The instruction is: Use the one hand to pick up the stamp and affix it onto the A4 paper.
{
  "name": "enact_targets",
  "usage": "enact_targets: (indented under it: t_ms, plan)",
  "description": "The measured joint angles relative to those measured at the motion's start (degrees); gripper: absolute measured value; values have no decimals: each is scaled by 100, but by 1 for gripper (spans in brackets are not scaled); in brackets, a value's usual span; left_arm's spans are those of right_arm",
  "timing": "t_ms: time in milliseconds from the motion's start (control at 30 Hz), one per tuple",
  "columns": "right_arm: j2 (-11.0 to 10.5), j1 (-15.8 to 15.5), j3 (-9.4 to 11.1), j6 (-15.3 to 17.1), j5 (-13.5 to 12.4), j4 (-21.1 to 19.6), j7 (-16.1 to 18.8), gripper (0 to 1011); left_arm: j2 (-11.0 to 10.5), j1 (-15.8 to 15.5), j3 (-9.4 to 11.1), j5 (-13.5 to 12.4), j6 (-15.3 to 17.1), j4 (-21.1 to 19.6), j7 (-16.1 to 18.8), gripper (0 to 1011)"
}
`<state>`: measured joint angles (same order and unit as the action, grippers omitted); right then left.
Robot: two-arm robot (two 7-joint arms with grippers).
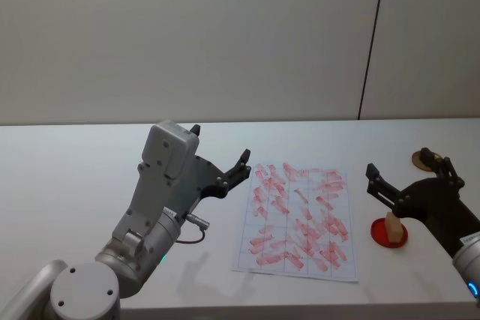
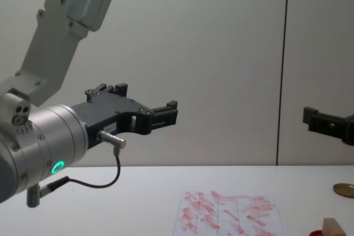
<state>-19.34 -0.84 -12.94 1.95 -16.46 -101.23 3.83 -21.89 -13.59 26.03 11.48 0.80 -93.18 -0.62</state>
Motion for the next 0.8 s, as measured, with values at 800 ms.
enact_targets:
  t_ms: [800]
  plan:
    - [0,0,0,0,0,0,0,1001,0,0,0,0,0,0,0,993]
